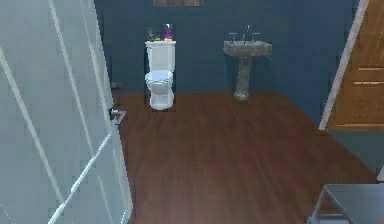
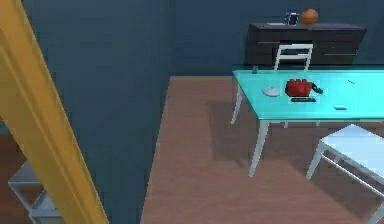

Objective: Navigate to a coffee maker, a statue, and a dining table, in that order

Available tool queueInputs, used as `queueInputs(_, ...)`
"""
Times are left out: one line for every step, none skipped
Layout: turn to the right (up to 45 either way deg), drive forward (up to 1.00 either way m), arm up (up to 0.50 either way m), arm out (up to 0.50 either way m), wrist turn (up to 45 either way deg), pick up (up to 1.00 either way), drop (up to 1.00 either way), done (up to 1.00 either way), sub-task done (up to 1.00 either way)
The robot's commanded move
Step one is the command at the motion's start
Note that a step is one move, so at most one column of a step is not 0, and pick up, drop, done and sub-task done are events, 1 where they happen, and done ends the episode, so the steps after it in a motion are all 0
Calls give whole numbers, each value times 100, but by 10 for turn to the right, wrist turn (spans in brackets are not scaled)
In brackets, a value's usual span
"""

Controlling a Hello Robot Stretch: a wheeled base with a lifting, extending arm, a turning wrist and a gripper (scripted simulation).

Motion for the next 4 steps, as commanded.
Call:
queueInputs(0,45,0,0,0,0,0,0,0)
queueInputs(270,0,0,0,0,0,0,0,0)
queueInputs(0,90,0,0,0,0,0,0,0)
queueInputs(270,0,0,0,0,0,0,0,0)
